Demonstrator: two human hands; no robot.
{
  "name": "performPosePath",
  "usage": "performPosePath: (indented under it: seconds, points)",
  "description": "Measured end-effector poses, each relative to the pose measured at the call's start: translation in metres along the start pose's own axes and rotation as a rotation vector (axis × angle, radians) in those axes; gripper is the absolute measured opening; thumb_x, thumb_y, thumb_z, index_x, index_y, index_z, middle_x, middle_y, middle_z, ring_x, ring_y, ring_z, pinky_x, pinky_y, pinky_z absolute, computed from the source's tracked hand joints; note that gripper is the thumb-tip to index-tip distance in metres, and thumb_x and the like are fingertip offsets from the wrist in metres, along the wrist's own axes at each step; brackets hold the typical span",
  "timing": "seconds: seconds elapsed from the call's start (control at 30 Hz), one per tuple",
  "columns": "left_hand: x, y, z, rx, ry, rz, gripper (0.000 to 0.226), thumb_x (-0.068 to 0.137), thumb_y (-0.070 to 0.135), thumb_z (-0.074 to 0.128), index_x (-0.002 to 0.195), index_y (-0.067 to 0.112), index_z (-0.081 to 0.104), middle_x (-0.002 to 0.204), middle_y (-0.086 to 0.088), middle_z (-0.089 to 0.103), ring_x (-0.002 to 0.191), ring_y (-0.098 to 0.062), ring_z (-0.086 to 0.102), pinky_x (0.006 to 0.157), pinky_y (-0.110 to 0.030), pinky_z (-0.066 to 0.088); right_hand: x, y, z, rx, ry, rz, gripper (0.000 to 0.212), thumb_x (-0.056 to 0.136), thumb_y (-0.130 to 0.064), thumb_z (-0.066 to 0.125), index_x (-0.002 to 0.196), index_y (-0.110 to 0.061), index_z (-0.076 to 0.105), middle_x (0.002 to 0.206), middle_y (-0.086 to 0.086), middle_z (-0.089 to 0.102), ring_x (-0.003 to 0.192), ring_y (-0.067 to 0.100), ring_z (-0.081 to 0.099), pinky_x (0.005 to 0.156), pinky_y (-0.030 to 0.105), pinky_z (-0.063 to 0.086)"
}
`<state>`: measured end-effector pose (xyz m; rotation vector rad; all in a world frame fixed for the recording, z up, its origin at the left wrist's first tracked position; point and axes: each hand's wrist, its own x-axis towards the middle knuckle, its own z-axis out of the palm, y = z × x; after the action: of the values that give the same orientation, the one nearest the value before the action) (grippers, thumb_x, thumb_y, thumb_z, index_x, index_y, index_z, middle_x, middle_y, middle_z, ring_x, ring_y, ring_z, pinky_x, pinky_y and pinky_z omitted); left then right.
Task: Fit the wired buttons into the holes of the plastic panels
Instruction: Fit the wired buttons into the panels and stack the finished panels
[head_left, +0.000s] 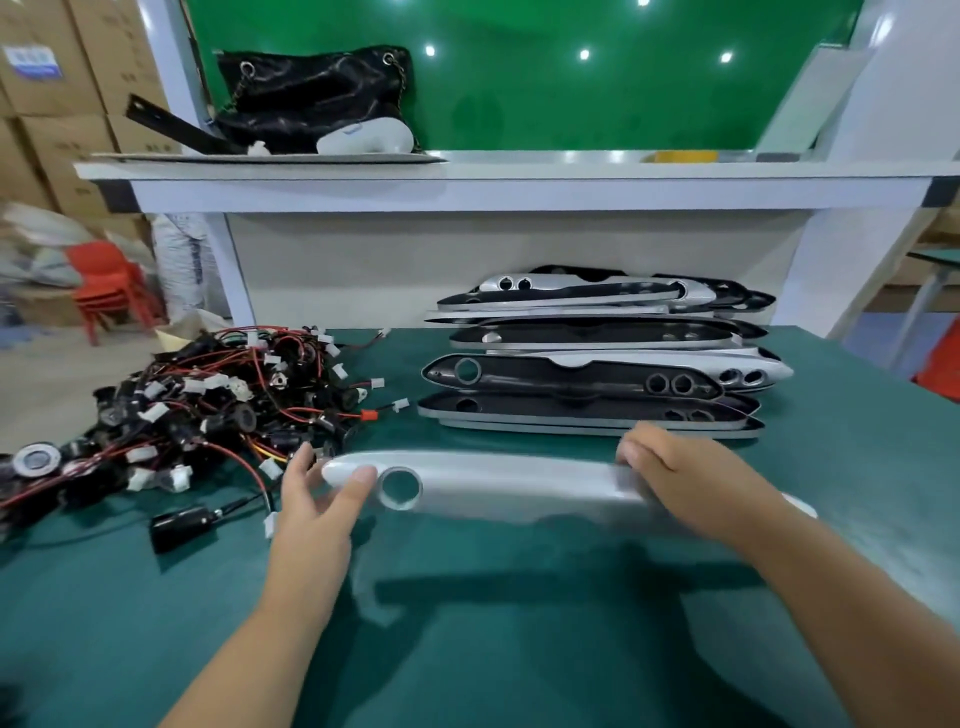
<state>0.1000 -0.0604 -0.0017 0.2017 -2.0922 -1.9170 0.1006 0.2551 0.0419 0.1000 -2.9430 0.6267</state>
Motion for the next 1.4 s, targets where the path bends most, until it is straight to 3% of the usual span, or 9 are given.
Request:
performPosePath:
  seconds: [0.13,0.27,0.43,0.63,0.8,1.0,1.17,1.3,1.4]
  points:
    - [-0.004,0.001,0.003,-0.104,-0.157,-0.006,0.019,0.091,0.015,0.059,0.106,0.027,0.061,0.090,-0.003,0.064,0.075,-0.012,0.066,0.077,-0.033,0.055,-0.025,0.002,-0.002,-0.016,-0.275,0.057,0.037,0.097,-0.051,0.034,0.077,-0.023,0.048,0.076,-0.008,0.056,0.073,0.003,0.051,0.066,0.019,0.038]
    - [-0.001,-0.002,0.001,-0.046,-0.077,-0.018,0.010,0.091,0.021,0.062,0.095,0.029,0.062,0.086,-0.010,0.064,0.073,-0.021,0.062,0.077,-0.042,0.055,-0.051,0.020,0.013,-0.174,-0.178,0.024,0.075,0.057,-0.093,0.026,0.112,-0.045,0.042,0.098,-0.022,0.052,0.094,0.002,0.052,0.079,0.028,0.038]
    - [0.000,-0.006,-0.003,0.024,-0.024,0.031,0.004,0.090,0.030,0.062,0.094,0.032,0.061,0.079,-0.001,0.059,0.072,-0.019,0.056,0.069,-0.032,0.050,-0.068,0.042,0.024,-0.373,-0.057,0.066,0.105,0.041,-0.099,0.015,0.134,-0.050,0.026,0.118,-0.025,0.042,0.119,0.005,0.038,0.095,0.033,0.027]
    - [-0.007,-0.006,0.000,0.148,-0.048,0.050,0.012,0.096,0.040,0.047,0.104,0.037,0.055,0.097,0.010,0.061,0.087,-0.012,0.059,0.077,-0.029,0.048,-0.078,0.049,0.024,-0.309,0.100,0.111,0.100,0.043,-0.096,0.019,0.127,-0.046,0.039,0.121,-0.023,0.047,0.121,0.007,0.039,0.109,0.038,0.017]
    - [0.008,0.000,-0.030,0.468,0.235,0.204,0.028,0.096,0.021,0.044,0.120,0.020,0.058,0.119,-0.001,0.053,0.108,-0.023,0.050,0.095,-0.042,0.041,-0.079,0.048,0.025,-0.349,0.202,0.123,0.093,0.047,-0.095,0.025,0.123,-0.045,0.046,0.119,-0.022,0.051,0.120,0.008,0.041,0.108,0.038,0.012]
    - [0.037,-0.015,-0.101,1.036,0.244,-0.205,0.055,0.091,0.017,0.049,0.143,0.031,0.038,0.158,-0.001,0.021,0.144,-0.025,0.014,0.115,-0.052,0.014,-0.080,0.055,0.029,-0.343,0.249,0.185,0.082,0.056,-0.090,0.041,0.124,-0.043,0.046,0.121,-0.019,0.052,0.119,0.009,0.042,0.107,0.038,0.014]
    - [0.042,-0.020,-0.129,1.067,0.121,-0.050,0.036,0.089,0.031,0.062,0.123,0.019,0.060,0.123,-0.017,0.051,0.111,-0.037,0.050,0.094,-0.046,0.044,-0.079,0.059,0.028,-0.318,0.267,0.236,0.077,0.060,-0.088,0.044,0.122,-0.042,0.045,0.122,-0.017,0.051,0.119,0.010,0.041,0.107,0.040,0.018]
    - [0.028,-0.019,-0.134,0.896,0.012,0.106,0.024,0.075,0.049,0.066,0.097,0.039,0.066,0.083,0.007,0.068,0.065,-0.021,0.066,0.061,-0.033,0.051,-0.080,0.060,0.027,-0.268,0.298,0.272,0.077,0.061,-0.087,0.046,0.121,-0.039,0.047,0.121,-0.015,0.052,0.119,0.012,0.042,0.105,0.040,0.020]
    - [0.024,-0.011,-0.151,0.560,0.091,0.207,0.040,0.074,0.065,0.060,0.106,0.042,0.065,0.087,0.012,0.073,0.073,-0.036,0.070,0.070,-0.046,0.058,-0.080,0.060,0.026,-0.221,0.298,0.291,0.075,0.062,-0.085,0.047,0.121,-0.038,0.046,0.122,-0.014,0.052,0.120,0.013,0.041,0.104,0.039,0.020]
